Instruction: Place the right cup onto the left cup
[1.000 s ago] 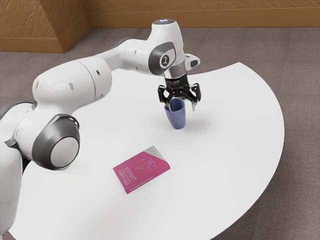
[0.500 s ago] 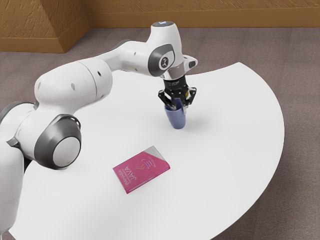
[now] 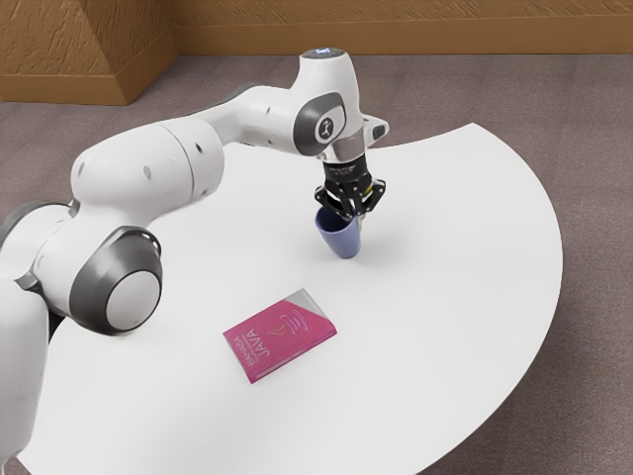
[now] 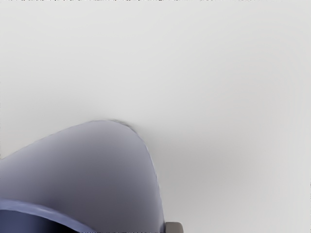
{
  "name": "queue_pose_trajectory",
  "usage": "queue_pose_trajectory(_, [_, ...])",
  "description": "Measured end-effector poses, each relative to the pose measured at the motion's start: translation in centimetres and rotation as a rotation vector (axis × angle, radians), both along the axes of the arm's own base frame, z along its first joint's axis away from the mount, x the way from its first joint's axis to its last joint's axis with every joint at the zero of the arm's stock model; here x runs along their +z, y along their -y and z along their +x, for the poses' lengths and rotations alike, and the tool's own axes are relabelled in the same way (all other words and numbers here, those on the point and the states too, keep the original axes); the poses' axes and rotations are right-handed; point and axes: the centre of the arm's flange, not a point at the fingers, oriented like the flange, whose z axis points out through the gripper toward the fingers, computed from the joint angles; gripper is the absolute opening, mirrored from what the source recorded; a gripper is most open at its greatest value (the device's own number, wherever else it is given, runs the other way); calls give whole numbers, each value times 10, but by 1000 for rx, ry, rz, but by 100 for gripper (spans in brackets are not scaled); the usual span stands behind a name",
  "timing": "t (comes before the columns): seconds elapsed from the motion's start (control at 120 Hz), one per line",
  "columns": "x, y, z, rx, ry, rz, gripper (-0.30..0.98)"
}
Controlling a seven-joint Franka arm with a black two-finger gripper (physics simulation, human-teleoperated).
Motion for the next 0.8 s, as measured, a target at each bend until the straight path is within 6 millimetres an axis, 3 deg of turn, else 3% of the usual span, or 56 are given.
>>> queue_pose_trajectory(0.2, [17, -2, 0, 14, 21, 1, -9])
queue_pose_trajectory(0.308, [45, -21, -3, 41, 41, 6, -10])
queue_pose_trajectory(0.408, [78, -66, -25, 94, 26, 20, -10])
queue_pose_trajectory(0.567, [111, -150, -76, 208, -25, 20, -10])
queue_pose_trajectory(0.667, [127, -192, -111, 277, -50, 10, -10])
queue_pose_trajectory(0.8, [139, -246, -135, 375, -74, 12, -10])
